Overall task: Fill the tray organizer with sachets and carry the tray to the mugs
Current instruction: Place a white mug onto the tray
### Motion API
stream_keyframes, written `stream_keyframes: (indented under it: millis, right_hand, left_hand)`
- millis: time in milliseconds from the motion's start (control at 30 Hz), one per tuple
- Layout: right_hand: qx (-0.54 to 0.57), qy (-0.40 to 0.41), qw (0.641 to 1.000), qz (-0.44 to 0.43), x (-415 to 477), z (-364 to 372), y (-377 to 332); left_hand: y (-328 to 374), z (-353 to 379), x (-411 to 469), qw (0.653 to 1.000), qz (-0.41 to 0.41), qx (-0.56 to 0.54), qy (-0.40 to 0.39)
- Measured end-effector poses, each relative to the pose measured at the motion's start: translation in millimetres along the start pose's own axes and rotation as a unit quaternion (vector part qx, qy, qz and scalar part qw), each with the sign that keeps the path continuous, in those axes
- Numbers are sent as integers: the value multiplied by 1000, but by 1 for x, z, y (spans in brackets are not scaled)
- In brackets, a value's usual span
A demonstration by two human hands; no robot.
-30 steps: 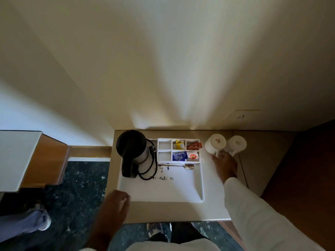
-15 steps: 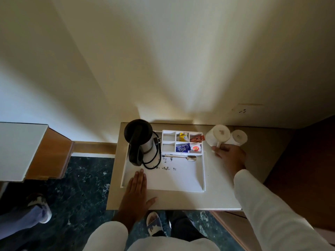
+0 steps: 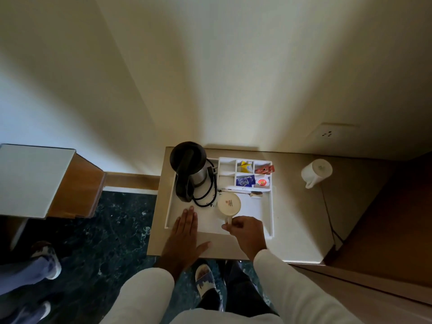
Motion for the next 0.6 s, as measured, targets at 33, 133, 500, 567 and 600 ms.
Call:
stream_keyframes:
  millis: [33, 133, 500, 567, 600]
  right_hand:
    - [-8, 2, 1000, 1, 1, 2, 2]
    - [-24, 5, 1000, 5, 2, 4, 8]
    - [91, 128, 982, 103, 14, -79, 32]
    - [49, 227, 964, 130, 32, -126, 53]
    - [51, 267, 952, 140, 40, -147, 61]
  left_hand:
    - [0, 0, -1, 1000, 2, -2, -5]
    - [1, 1, 0, 1000, 7, -4, -3]
    - [-1, 3, 1, 1000, 11, 0, 7]
    - [-1, 4, 2, 1000, 14, 1, 4]
    - [0, 4, 2, 1000, 15, 2, 6]
Point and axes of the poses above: each hand's wrist, its own x-axis towards the middle knuckle, its own z-axis out of the palm, y = z × x, the point moved 5 cm from there along x, towards the middle knuckle, and after that the axes turned 10 degrees about -z, right-handed, at the moved point
